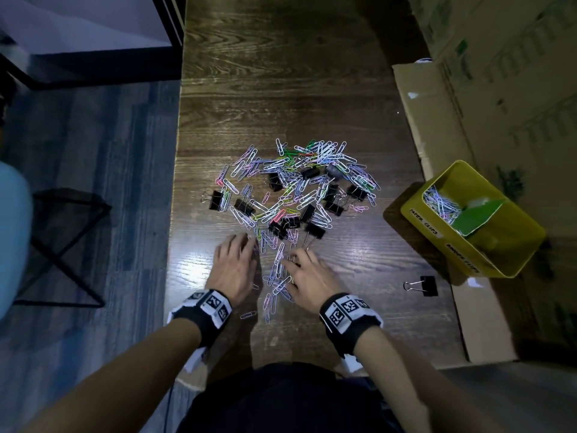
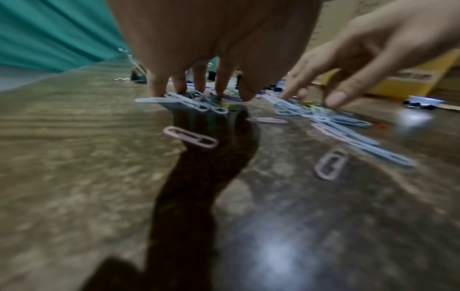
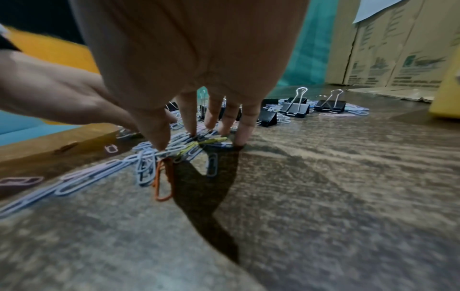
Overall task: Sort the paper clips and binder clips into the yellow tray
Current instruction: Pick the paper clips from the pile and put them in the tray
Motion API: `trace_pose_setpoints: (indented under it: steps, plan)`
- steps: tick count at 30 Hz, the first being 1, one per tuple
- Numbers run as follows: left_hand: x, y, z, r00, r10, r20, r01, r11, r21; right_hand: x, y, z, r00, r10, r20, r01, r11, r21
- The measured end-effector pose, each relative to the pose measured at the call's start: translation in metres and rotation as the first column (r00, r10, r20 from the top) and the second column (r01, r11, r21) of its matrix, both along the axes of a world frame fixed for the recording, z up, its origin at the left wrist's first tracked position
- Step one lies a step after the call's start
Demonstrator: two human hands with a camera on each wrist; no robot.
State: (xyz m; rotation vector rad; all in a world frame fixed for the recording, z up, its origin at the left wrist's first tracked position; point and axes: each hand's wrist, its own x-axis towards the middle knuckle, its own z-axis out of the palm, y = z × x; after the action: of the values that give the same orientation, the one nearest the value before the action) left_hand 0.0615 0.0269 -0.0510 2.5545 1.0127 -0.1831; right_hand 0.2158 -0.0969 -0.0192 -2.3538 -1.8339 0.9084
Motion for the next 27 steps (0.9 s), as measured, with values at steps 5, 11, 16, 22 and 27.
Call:
trace_pose_setpoints:
  steps: [5, 11, 16, 22, 27]
  plan:
    - [0.007, -0.007, -0.001, 0.994, -0.091, 0.068, 0.093, 0.995, -0.032, 0.012, 0.008, -0.001, 0.996, -0.087, 0.012, 0.087, 0.995, 0.047]
    - [0.022, -0.007, -0.001, 0.991, -0.107, -0.078, 0.094, 0.984, -0.148, 0.026, 0.003, -0.004, 0.982, -0.172, 0.076, 0.171, 0.985, 0.021]
    - [0.016, -0.039, -0.001, 0.951, -0.299, -0.085, 0.275, 0.937, -0.217, 0.015, -0.007, -0.005, 0.995, -0.088, 0.051, 0.087, 0.996, 0.01]
    - [-0.021, -0.011, 0.019, 0.984, -0.053, 0.168, 0.068, 0.994, -0.089, 0.003, -0.027, -0.004, 1.0, -0.023, -0.001, 0.023, 1.0, 0.01]
    - [-0.038, 0.002, 0.017, 0.97, 0.239, 0.032, -0.234, 0.966, -0.111, -0.001, -0.026, -0.002, 0.994, -0.1, 0.045, 0.104, 0.991, -0.084]
